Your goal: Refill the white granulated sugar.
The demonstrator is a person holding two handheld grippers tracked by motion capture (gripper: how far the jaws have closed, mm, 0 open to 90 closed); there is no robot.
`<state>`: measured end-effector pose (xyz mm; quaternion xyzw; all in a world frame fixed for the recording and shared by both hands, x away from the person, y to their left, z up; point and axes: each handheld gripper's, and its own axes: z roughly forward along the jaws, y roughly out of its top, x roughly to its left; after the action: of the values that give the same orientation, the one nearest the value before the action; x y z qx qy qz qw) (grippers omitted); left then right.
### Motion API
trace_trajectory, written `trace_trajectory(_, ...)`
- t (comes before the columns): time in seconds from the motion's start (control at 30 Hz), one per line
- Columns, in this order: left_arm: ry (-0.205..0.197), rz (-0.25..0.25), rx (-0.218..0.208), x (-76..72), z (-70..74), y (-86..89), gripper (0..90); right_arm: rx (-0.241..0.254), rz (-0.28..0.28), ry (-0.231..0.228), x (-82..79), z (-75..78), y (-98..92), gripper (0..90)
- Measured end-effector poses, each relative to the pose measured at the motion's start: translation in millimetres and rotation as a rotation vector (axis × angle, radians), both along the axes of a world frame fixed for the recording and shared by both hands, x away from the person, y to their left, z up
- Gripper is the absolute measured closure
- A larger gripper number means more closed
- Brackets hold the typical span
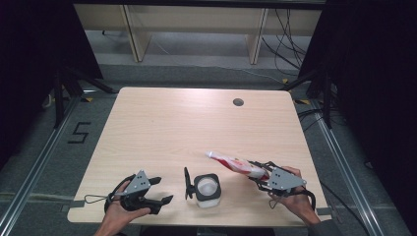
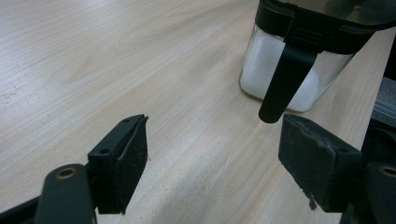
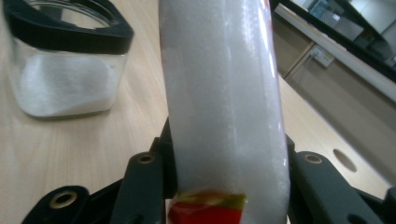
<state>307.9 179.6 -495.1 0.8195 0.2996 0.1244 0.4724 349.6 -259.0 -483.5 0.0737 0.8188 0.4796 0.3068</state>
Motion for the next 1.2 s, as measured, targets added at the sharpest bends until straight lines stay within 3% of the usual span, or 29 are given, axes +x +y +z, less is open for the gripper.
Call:
trace_trajectory(0.07, 0.001, -0.009, 0.014, 0.1, 1.0, 1.0, 23.4, 0.028, -0.017, 0.037, 4.1, -3.9, -1.4, 61.3)
trace_trajectory(0.13, 0.001, -0.002, 0.010, -0.4, 1.6, 1.2, 23.4, 0.035, -0.015, 0.055, 7.7, -7.3, -3.3, 61.8)
trace_trajectory(0.17, 0.004, 0.002, -0.012, -0.7, 1.2, 0.2, 23.4, 0.032, -0.020, 0.066, 7.6, -8.0, -4.0, 61.8)
trace_trajectory(0.23, 0.004, -0.001, 0.002, -0.5, 1.5, 1.5, 23.4, 0.053, -0.027, 0.078, 9.8, -8.2, -6.5, 61.8)
trace_trajectory(0.47, -0.008, 0.009, -0.006, -0.8, 1.8, 1.5, 23.3, 0.170, -0.090, 0.145, 17.1, -14.7, -20.0, 61.8)
trace_trajectory(0.63, -0.013, -0.003, 0.000, -0.5, 2.1, 2.4, 23.3, 0.163, -0.095, 0.177, 16.2, -16.4, -21.1, 61.6)
trace_trajectory(0.7, -0.019, -0.013, 0.010, -0.1, 2.6, 3.5, 23.3, 0.184, -0.096, 0.187, 17.1, -17.1, -21.7, 61.3)
trace_trajectory(0.73, -0.019, -0.011, 0.012, -0.2, 3.0, 3.9, 23.3, 0.200, -0.116, 0.213, 15.1, -17.2, -22.4, 61.3)
trace_trajectory(0.8, -0.005, 0.005, -0.004, -1.4, 2.8, 3.4, 23.4, 0.214, -0.128, 0.218, 15.8, -17.5, -24.8, 61.2)
trace_trajectory(0.97, -0.024, -0.011, 0.011, 0.0, 3.4, 4.9, 23.3, 0.236, -0.158, 0.248, 12.9, -17.1, -31.0, 60.8)
trace_trajectory(1.0, -0.004, 0.007, -0.005, -1.3, 2.7, 3.9, 23.4, 0.237, -0.163, 0.256, 12.1, -16.8, -32.5, 60.8)
trace_trajectory(1.17, -0.021, -0.007, 0.015, 0.1, 2.7, 4.0, 23.3, 0.238, -0.219, 0.297, 5.7, -14.6, -40.8, 60.5)
trace_trajectory(1.2, -0.025, -0.008, 0.007, 0.3, 1.9, 3.6, 23.3, 0.259, -0.227, 0.297, 5.7, -14.9, -41.8, 60.4)
